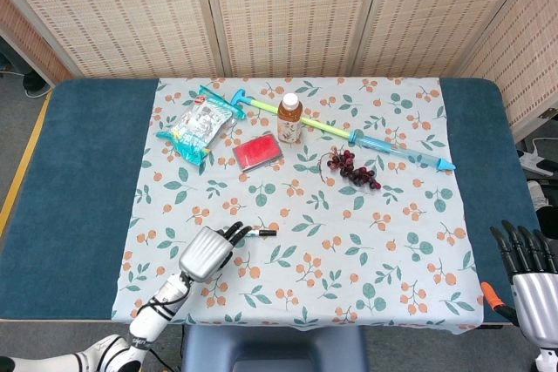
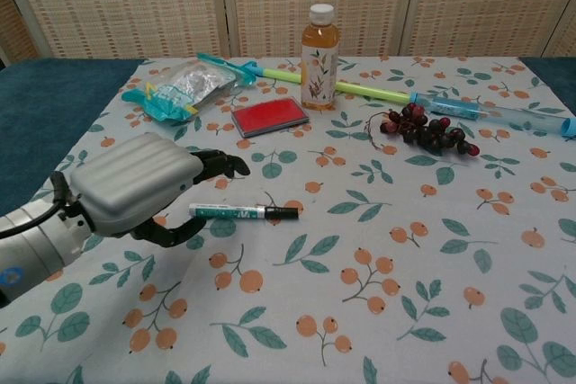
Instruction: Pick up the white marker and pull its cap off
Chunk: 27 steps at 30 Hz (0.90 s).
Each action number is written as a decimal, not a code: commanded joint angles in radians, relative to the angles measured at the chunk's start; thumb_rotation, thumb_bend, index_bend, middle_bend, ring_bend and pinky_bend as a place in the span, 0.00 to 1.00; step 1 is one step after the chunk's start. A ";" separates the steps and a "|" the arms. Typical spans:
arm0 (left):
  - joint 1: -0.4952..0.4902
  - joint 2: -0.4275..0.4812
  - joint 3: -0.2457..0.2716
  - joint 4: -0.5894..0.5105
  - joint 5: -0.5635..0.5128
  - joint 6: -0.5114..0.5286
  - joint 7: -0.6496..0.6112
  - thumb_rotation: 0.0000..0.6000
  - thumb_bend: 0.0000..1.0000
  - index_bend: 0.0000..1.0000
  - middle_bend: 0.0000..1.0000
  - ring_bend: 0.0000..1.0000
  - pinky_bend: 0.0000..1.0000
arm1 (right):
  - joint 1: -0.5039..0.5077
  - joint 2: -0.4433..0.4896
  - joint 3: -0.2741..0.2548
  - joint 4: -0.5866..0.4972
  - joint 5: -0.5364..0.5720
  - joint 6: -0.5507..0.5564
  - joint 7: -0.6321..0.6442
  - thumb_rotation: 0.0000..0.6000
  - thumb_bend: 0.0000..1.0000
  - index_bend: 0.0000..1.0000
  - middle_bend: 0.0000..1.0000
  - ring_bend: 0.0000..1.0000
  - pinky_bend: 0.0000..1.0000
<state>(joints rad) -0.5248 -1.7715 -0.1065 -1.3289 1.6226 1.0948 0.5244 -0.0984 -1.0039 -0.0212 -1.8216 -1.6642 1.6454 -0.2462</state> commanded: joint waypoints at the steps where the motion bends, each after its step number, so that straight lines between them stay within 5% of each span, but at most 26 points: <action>1: -0.064 -0.102 -0.019 0.140 -0.023 -0.046 0.025 1.00 0.42 0.23 0.25 0.70 0.92 | 0.002 0.001 0.004 0.001 0.009 -0.006 0.005 1.00 0.15 0.00 0.00 0.00 0.00; 10: -0.104 -0.181 -0.008 0.318 -0.030 -0.037 0.005 1.00 0.42 0.30 0.31 0.72 0.94 | 0.008 0.011 0.007 -0.004 0.028 -0.025 0.020 1.00 0.15 0.00 0.00 0.00 0.00; 27: -0.098 -0.184 0.032 0.403 -0.029 0.038 -0.019 1.00 0.42 0.51 0.57 0.76 0.98 | 0.006 0.004 -0.003 -0.011 0.012 -0.031 0.000 1.00 0.15 0.00 0.00 0.00 0.00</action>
<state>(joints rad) -0.6222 -1.9526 -0.0772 -0.9295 1.5924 1.1280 0.5080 -0.0925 -0.9997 -0.0239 -1.8324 -1.6525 1.6139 -0.2465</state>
